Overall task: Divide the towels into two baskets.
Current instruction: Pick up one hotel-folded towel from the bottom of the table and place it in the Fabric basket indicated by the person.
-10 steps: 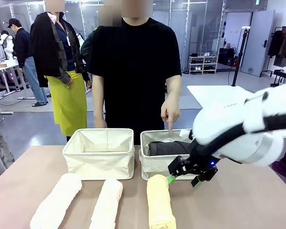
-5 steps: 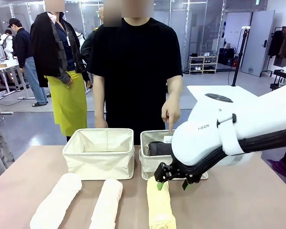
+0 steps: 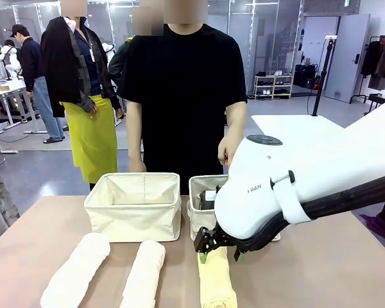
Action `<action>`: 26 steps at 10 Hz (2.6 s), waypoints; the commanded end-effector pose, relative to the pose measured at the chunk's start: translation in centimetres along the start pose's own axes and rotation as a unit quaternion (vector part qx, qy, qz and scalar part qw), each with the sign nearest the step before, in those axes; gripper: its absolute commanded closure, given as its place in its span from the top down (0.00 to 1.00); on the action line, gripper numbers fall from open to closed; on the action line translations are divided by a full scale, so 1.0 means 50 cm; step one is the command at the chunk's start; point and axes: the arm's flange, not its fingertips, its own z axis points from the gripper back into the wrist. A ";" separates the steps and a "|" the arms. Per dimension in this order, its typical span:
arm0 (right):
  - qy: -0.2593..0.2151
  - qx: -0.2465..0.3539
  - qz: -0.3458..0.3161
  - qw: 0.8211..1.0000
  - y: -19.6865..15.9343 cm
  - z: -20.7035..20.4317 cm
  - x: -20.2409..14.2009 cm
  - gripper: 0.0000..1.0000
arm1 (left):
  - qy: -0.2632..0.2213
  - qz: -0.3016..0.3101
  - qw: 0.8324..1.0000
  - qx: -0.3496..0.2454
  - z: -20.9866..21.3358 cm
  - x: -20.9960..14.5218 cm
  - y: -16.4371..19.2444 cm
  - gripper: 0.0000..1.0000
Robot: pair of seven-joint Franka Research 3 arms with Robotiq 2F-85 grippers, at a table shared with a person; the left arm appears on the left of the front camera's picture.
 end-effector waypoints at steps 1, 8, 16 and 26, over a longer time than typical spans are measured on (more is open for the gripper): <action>-0.011 -0.023 -0.023 0.999 0.041 -0.037 0.016 1.00 | -0.003 -0.001 1.000 -0.003 0.004 0.000 -0.001 1.00; 0.013 -0.030 -0.019 0.999 0.037 -0.105 0.018 1.00 | -0.003 -0.001 1.000 -0.003 0.004 0.000 -0.001 1.00; 0.029 -0.014 -0.007 0.999 0.036 -0.059 0.008 0.30 | -0.003 -0.001 1.000 -0.003 0.004 0.000 -0.001 1.00; 0.103 -0.048 0.419 0.901 -0.018 0.277 -0.028 0.30 | -0.003 -0.001 1.000 -0.003 0.004 0.000 -0.001 1.00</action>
